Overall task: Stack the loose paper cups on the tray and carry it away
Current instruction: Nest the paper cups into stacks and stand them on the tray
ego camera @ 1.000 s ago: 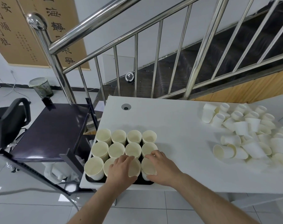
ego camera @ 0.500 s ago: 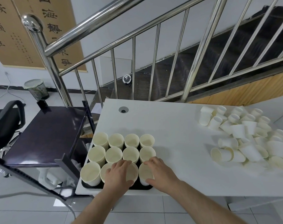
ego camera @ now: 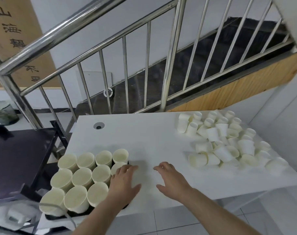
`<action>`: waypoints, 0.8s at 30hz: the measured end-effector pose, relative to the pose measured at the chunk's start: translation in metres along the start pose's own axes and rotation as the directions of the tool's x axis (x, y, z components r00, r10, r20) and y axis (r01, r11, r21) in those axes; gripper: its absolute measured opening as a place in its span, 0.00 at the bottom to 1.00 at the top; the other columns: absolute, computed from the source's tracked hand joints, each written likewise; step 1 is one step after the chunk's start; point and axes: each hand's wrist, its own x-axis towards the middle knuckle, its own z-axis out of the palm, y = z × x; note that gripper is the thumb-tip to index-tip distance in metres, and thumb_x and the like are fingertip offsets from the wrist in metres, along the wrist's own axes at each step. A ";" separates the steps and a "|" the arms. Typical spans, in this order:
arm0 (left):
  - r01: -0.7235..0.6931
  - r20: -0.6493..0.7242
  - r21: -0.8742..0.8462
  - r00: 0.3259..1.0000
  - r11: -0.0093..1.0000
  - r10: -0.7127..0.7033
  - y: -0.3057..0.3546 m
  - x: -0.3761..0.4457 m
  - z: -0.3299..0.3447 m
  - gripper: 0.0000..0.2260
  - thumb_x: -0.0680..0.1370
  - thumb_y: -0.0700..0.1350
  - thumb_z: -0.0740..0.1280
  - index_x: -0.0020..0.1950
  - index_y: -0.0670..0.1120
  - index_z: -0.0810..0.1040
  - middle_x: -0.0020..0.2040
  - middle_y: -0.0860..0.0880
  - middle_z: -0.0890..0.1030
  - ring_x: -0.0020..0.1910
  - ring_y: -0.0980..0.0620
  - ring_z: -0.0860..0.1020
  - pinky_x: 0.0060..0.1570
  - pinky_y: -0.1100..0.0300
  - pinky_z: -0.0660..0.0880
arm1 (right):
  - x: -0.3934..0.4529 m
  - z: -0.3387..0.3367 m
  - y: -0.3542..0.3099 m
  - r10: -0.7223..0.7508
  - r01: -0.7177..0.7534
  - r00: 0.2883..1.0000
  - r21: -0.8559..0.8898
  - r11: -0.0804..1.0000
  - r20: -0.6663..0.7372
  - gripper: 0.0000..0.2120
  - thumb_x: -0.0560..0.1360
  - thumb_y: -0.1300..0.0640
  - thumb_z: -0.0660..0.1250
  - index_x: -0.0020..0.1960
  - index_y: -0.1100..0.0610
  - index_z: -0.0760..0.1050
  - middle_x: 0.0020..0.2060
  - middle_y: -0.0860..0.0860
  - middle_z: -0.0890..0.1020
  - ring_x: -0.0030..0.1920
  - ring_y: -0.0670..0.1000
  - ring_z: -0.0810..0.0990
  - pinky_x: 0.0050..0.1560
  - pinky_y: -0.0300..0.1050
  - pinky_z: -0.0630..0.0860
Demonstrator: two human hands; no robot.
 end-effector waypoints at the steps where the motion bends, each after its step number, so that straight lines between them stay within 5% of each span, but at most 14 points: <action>1: -0.025 0.007 0.009 1.000 1.000 0.025 0.018 0.005 0.008 0.28 0.73 0.55 0.66 0.72 0.56 0.63 0.69 0.56 0.65 0.69 0.52 0.63 0.65 0.57 0.64 | -0.007 -0.006 0.017 0.009 -0.009 1.000 0.003 1.000 -0.016 0.29 0.76 0.52 0.65 0.75 0.50 0.60 0.69 0.47 0.62 0.68 0.49 0.63 0.57 0.44 0.73; 14: -0.119 0.064 0.018 0.991 0.993 0.118 0.188 0.044 0.093 0.26 0.75 0.56 0.64 0.72 0.57 0.62 0.68 0.58 0.65 0.68 0.56 0.64 0.65 0.59 0.64 | -0.068 -0.061 0.190 0.078 -0.079 0.995 -0.012 0.997 -0.062 0.29 0.77 0.52 0.64 0.76 0.51 0.58 0.71 0.48 0.61 0.70 0.49 0.62 0.61 0.43 0.72; 24: -0.115 0.065 -0.013 0.991 0.993 0.116 0.226 0.092 0.111 0.26 0.75 0.55 0.64 0.71 0.56 0.63 0.68 0.58 0.65 0.67 0.56 0.65 0.64 0.61 0.65 | -0.050 -0.078 0.247 0.079 -0.079 0.994 0.004 0.997 -0.069 0.29 0.77 0.51 0.64 0.76 0.49 0.59 0.70 0.45 0.62 0.69 0.48 0.63 0.62 0.42 0.72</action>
